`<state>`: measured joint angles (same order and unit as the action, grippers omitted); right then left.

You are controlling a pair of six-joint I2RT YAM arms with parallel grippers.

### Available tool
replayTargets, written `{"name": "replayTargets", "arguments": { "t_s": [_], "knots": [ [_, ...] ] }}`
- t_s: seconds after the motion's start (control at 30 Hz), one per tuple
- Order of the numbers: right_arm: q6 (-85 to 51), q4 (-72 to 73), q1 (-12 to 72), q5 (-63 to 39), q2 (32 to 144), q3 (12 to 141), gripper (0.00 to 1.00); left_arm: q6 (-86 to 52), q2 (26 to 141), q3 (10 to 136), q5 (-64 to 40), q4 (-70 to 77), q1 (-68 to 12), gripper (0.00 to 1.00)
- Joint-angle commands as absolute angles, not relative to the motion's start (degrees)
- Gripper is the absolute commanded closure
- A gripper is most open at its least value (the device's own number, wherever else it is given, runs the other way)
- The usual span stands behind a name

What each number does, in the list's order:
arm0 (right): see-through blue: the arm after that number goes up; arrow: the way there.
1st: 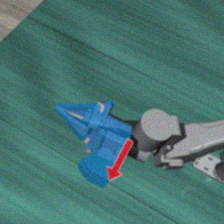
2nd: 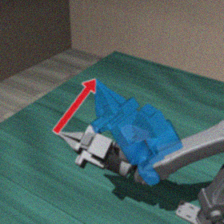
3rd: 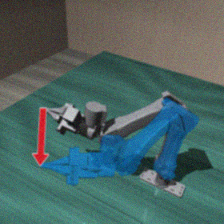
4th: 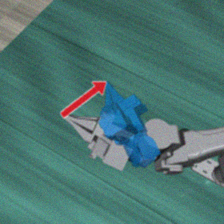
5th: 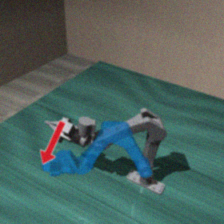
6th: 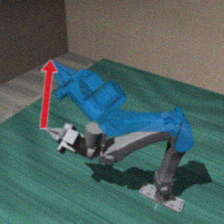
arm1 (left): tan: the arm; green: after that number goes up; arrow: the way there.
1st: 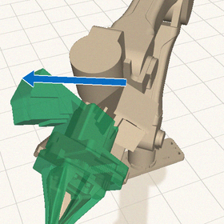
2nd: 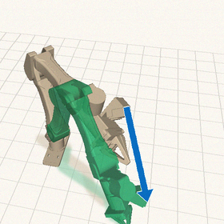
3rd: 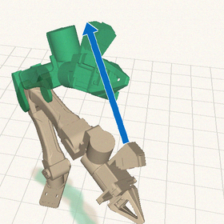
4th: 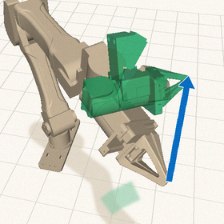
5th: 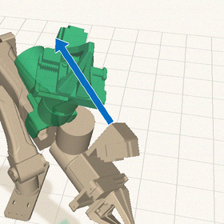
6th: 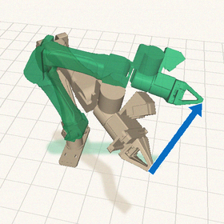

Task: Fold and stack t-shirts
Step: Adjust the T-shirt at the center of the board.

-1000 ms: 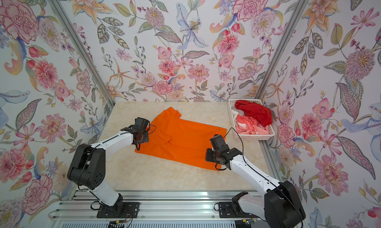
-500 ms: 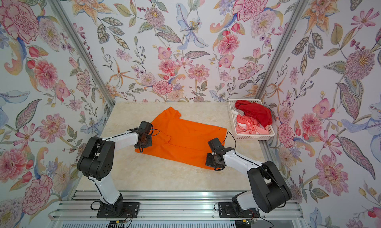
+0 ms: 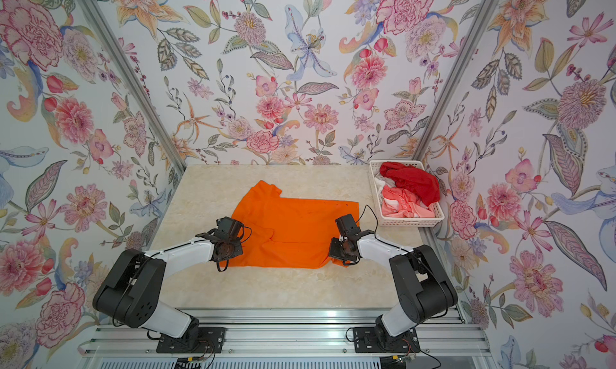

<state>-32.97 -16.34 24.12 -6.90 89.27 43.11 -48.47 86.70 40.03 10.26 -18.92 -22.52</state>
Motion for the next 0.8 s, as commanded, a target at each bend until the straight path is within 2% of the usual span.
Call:
{"name": "replayTargets", "arguments": {
  "t_s": [0.0, 0.33, 0.4, 0.43, 0.5, 0.57, 0.63, 0.67, 0.7, 0.77],
  "knots": [
    [-31.6, -24.4, 24.3, -6.0, 88.8, 38.2, 0.97, -53.1, 84.5, 35.8, 10.1, -33.9, -23.9, 1.0],
    [-32.1, -33.3, 23.8, -2.1, 74.4, 36.7, 0.76, -56.6, 67.3, 31.5, 14.1, -46.0, -24.8, 1.0],
    [-31.4, -34.1, 23.9, -3.0, 72.0, 38.0, 0.63, -56.3, 63.7, 31.9, 13.6, -46.8, -24.9, 1.0],
    [-31.2, -34.6, 24.0, -3.0, 70.6, 39.0, 0.53, -55.9, 61.8, 32.5, 13.4, -47.1, -24.9, 0.98],
    [-30.0, -35.6, 24.1, -3.1, 68.4, 41.5, 0.42, -55.0, 58.4, 34.9, 13.5, -47.6, -25.0, 0.81],
    [-28.6, -36.3, 24.0, -2.9, 66.7, 44.3, 0.4, -54.0, 55.5, 38.6, 14.5, -47.9, -25.0, 0.65],
    [-26.9, -36.4, 23.9, -1.8, 66.2, 48.0, 0.32, -52.9, 54.1, 44.0, 17.3, -47.6, -25.0, 0.37],
    [-26.0, -35.8, 23.6, -1.1, 66.5, 49.9, 0.31, -51.9, 54.7, 47.0, 19.2, -47.4, -25.0, 0.27],
    [-24.9, -35.3, 23.0, -0.3, 67.5, 52.1, 0.31, -50.5, 56.2, 51.1, 21.3, -47.1, -24.8, 0.2],
    [-22.8, -34.0, 20.9, 0.1, 71.2, 57.2, 0.3, -46.5, 62.1, 58.5, 22.0, -46.2, -24.1, 0.18]
  ]
}}
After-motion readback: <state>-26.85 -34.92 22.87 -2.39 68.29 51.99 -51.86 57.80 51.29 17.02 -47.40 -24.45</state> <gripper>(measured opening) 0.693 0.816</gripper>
